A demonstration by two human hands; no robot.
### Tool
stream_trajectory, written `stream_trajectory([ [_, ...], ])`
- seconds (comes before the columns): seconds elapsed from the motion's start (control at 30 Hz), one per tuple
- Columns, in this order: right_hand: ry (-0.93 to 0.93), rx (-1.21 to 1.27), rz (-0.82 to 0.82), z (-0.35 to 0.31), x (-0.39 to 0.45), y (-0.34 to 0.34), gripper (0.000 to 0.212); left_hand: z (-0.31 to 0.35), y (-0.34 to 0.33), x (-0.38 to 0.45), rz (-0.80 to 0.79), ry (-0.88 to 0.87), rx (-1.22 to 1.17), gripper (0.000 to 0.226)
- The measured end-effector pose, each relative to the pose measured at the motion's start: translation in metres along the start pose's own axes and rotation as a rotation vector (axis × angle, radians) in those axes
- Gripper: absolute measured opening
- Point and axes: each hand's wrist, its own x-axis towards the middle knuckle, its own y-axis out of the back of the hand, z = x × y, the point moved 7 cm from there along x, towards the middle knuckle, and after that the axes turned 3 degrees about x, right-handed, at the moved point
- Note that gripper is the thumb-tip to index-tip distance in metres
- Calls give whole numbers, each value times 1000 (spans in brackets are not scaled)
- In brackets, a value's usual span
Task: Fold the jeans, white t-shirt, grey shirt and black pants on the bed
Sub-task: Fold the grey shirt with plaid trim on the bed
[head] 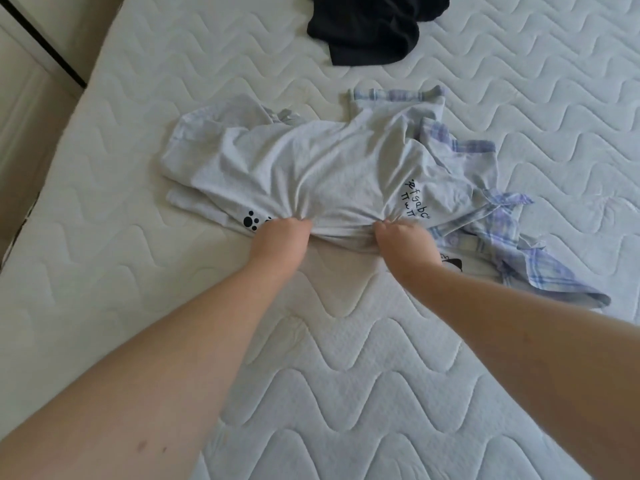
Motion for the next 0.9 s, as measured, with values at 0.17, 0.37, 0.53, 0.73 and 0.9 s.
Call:
stream_trajectory([
  [0.17,14,63,27,13,-28,11,16,27,8,-43,-7,-43,78,26],
  [0.37,-9,188,75,35,-138,-4,21,107,-15,-156,1,-174,-136,21],
  [0.53,-87,136,5,54,-243,-23,32,187,-20,-252,-89,-342,-200,30],
  [0.73,-288,-9,-246,71,-333,-56,23,249,-33,-353,-120,-640,-187,21],
  [0.9,-353,269,15,20,-323,-26,25,172,-26,-363,33,-275,-623,22],
])
